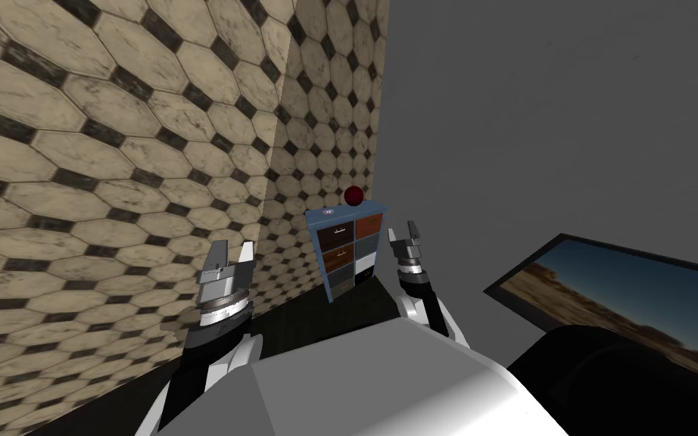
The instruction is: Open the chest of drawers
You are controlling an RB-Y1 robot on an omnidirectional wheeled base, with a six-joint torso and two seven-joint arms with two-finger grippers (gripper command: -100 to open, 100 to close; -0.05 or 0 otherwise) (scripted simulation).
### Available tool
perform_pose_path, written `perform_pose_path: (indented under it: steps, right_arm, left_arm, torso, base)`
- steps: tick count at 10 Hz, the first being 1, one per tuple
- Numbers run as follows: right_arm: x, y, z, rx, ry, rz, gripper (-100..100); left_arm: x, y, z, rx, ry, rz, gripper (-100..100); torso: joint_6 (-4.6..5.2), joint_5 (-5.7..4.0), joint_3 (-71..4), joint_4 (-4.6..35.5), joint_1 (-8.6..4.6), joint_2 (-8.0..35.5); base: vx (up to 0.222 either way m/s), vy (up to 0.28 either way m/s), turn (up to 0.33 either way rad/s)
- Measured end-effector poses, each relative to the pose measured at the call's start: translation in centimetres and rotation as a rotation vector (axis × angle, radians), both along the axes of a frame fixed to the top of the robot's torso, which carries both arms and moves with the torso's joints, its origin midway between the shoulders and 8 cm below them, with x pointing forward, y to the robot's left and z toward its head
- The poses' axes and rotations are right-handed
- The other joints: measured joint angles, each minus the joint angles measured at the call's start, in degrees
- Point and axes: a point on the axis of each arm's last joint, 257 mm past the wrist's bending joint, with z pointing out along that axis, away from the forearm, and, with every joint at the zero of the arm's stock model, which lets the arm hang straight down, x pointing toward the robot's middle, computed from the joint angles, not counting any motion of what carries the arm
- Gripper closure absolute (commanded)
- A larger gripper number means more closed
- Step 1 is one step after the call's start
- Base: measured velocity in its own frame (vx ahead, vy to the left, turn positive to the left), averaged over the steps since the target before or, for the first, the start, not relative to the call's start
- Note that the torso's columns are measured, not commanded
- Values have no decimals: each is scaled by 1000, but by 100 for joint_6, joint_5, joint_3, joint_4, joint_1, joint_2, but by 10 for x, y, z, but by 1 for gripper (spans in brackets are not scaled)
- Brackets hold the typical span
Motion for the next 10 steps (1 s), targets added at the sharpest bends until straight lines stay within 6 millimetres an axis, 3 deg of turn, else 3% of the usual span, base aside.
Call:
perform_pose_path:
  steps: [2,9,10]
  right_arm:
    - [0,0,0,0,0,0,0]
    - [0,0,0,0,0,0,0]
    - [0,0,0,0,0,0,-100]
  left_arm:
    - [0,0,0,0,0,0,0]
    - [0,0,0,0,0,0,0]
    - [0,0,0,0,0,0,0]
  torso:
    - [0,0,-1200,600,0,597]
    - [0,0,-7073,3537,0,3539]
    - [0,0,-7919,3960,0,3962]
  base:
    - [0,0,0]
    - [0,0,0]
    - [18,21,-15]
